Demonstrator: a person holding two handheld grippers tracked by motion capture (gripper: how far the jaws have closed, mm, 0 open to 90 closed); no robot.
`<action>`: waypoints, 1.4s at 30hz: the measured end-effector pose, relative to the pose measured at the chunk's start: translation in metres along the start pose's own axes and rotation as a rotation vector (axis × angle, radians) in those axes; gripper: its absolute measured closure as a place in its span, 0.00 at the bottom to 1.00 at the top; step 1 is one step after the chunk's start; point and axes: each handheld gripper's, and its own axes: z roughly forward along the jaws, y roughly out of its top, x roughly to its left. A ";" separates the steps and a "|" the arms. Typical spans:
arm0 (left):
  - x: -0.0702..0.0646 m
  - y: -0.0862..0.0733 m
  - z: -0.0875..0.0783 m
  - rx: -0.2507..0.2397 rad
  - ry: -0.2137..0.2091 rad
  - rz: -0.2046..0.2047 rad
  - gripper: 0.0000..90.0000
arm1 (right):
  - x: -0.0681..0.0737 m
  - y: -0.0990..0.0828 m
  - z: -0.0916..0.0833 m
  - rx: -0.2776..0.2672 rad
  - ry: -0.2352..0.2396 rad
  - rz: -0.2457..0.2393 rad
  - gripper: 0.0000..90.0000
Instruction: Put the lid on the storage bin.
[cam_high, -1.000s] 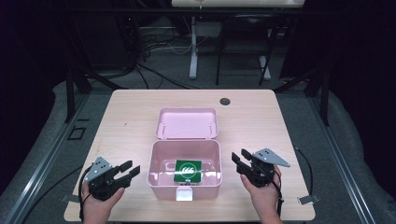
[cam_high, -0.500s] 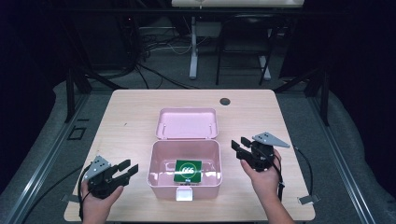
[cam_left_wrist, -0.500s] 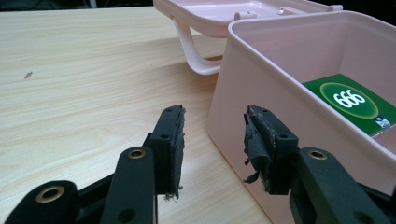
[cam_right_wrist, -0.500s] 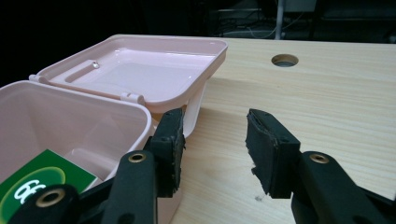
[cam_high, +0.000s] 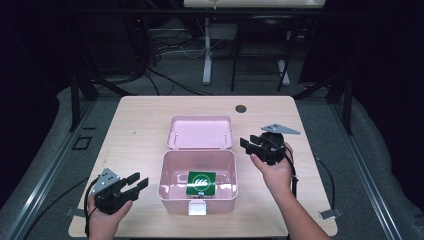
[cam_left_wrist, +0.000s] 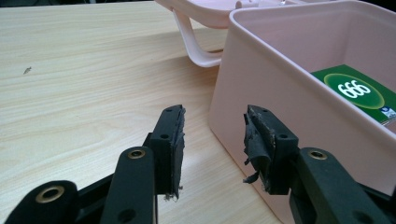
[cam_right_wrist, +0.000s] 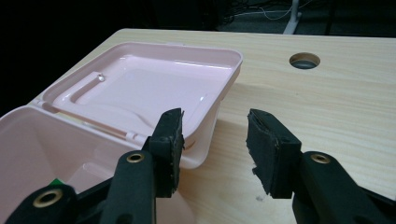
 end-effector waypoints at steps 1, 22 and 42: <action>0.000 0.000 0.000 0.000 0.000 0.000 0.64 | 0.000 0.002 0.002 0.007 0.000 0.002 0.61; 0.000 -0.001 0.002 0.012 -0.005 0.006 0.64 | -0.007 0.033 0.047 0.099 -0.053 0.021 0.62; -0.001 0.000 0.001 0.027 -0.017 0.010 0.67 | -0.008 0.037 0.090 0.177 -0.099 0.039 0.65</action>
